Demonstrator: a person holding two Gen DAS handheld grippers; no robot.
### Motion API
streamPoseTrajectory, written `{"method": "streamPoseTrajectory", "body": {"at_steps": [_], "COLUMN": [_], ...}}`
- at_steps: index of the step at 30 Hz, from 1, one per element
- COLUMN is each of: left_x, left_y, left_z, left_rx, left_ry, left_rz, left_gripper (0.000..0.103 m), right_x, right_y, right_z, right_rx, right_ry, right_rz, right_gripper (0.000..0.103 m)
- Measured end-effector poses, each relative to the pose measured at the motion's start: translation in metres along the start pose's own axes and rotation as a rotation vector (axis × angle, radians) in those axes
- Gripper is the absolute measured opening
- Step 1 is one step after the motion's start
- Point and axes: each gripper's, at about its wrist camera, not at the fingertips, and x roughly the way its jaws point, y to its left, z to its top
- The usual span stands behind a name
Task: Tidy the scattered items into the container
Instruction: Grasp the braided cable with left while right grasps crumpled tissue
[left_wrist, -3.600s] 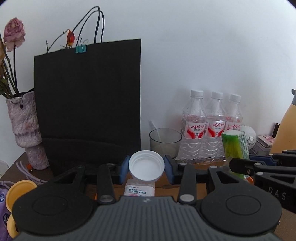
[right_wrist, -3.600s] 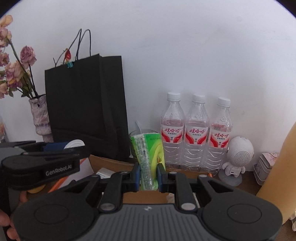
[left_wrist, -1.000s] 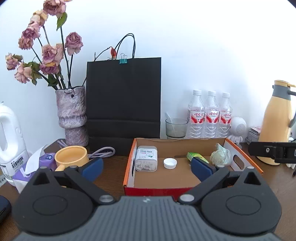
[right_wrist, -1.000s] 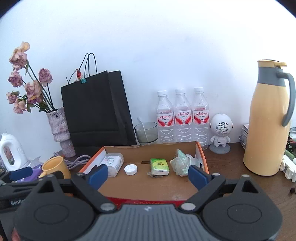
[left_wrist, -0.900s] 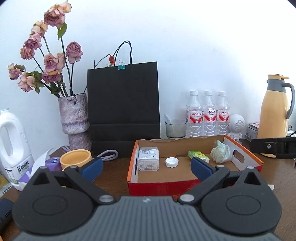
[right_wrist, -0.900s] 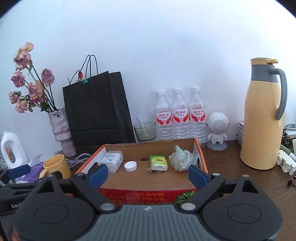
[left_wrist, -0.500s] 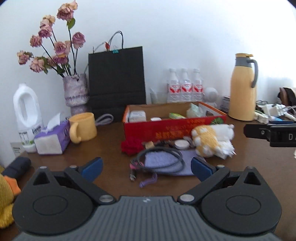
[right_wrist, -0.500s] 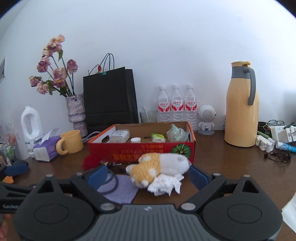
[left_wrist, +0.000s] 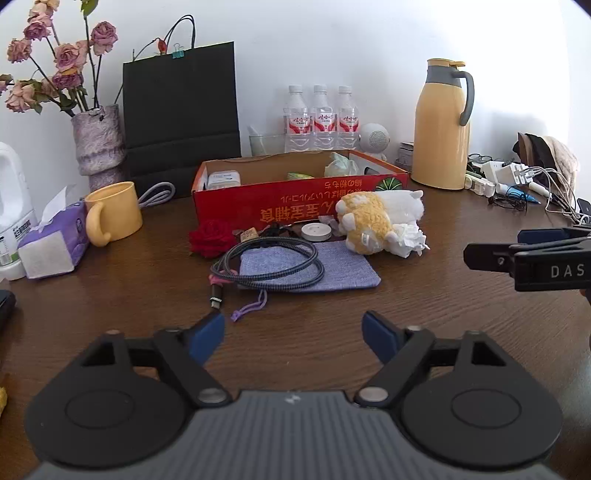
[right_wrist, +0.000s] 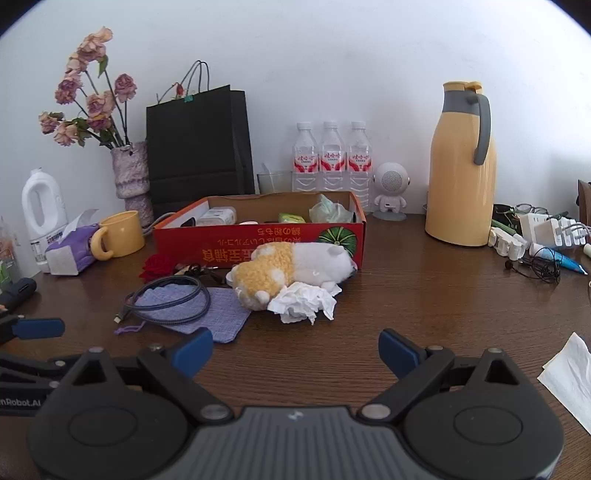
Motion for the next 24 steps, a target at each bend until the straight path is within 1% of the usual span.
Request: {"method": "streamPoseTrajectory", "body": {"at_steps": [3,6,8,9,10,11,12,14,16,18,20,22,23,24], "left_x": [0.018,0.039,0.055,0.062,0.068,0.074,0.08,0.09,0.1,0.108,0.112,0.114,0.114,0.115], "left_y": [-0.004,-0.008,-0.007,-0.007,-0.005,-0.004,-0.003,0.0,0.003,0.006,0.008,0.009,0.009,0.008], "left_z": [0.016,0.029,0.035,0.038,0.04,0.042,0.043,0.044,0.043,0.041,0.038,0.037,0.037,0.037], "left_rx": [0.032,0.077,0.081,0.078,0.073,0.068,0.065,0.06,0.049,0.037,0.039,0.033,0.038,0.046], "left_ry": [-0.01,-0.016,0.005,0.014,0.023,0.036,0.047,0.068,0.101,0.129,0.146,0.153,0.158,0.164], "left_rz": [-0.025,-0.048,-0.064,-0.073,-0.076,-0.073,-0.071,-0.068,-0.059,-0.059,-0.062,-0.073,-0.079,-0.089], "left_gripper": [0.069,0.069,0.068,0.063,0.057,0.056,0.055,0.051,0.044,0.044,0.045,0.044,0.043,0.038], "right_x": [0.019,0.041,0.057,0.065,0.072,0.08,0.087,0.099,0.113,0.127,0.136,0.14,0.142,0.144], "right_y": [-0.002,-0.002,-0.001,-0.001,-0.002,-0.004,-0.006,-0.012,-0.018,-0.019,-0.018,-0.014,-0.011,-0.009], "right_z": [0.006,0.015,0.021,0.024,0.028,0.032,0.035,0.041,0.044,0.045,0.043,0.039,0.036,0.034], "right_rx": [-0.006,-0.038,-0.067,-0.083,-0.097,-0.105,-0.104,-0.077,-0.035,-0.013,-0.012,-0.031,-0.045,-0.058], "right_ry": [0.024,0.038,0.049,0.05,0.054,0.063,0.071,0.081,0.101,0.132,0.155,0.166,0.174,0.186], "right_rz": [0.005,0.012,0.001,-0.003,-0.01,-0.02,-0.025,-0.012,-0.001,0.0,-0.009,-0.019,-0.023,-0.022], "right_gripper": [0.095,0.094,0.093,0.089,0.087,0.085,0.083,0.082,0.077,0.068,0.065,0.064,0.06,0.052]}}
